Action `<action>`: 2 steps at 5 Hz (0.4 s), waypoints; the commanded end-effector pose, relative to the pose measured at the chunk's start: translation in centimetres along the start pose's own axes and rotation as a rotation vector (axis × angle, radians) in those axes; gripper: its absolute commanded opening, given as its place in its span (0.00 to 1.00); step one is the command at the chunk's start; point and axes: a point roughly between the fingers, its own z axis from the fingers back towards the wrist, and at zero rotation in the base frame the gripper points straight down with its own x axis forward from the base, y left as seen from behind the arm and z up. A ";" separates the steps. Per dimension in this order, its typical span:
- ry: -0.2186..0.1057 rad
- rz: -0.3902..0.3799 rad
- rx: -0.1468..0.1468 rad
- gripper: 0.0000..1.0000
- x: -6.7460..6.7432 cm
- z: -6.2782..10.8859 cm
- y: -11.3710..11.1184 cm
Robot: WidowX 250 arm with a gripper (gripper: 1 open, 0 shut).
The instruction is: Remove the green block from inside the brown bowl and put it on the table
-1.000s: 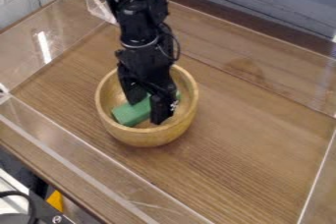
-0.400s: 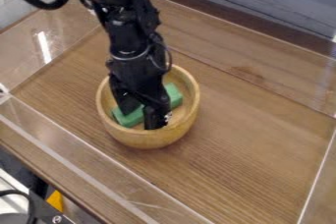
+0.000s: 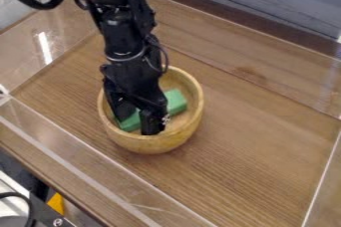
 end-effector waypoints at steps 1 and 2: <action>-0.027 0.034 0.011 1.00 0.8 1.1 -0.3; -0.030 0.058 0.011 1.00 1.2 1.7 -0.9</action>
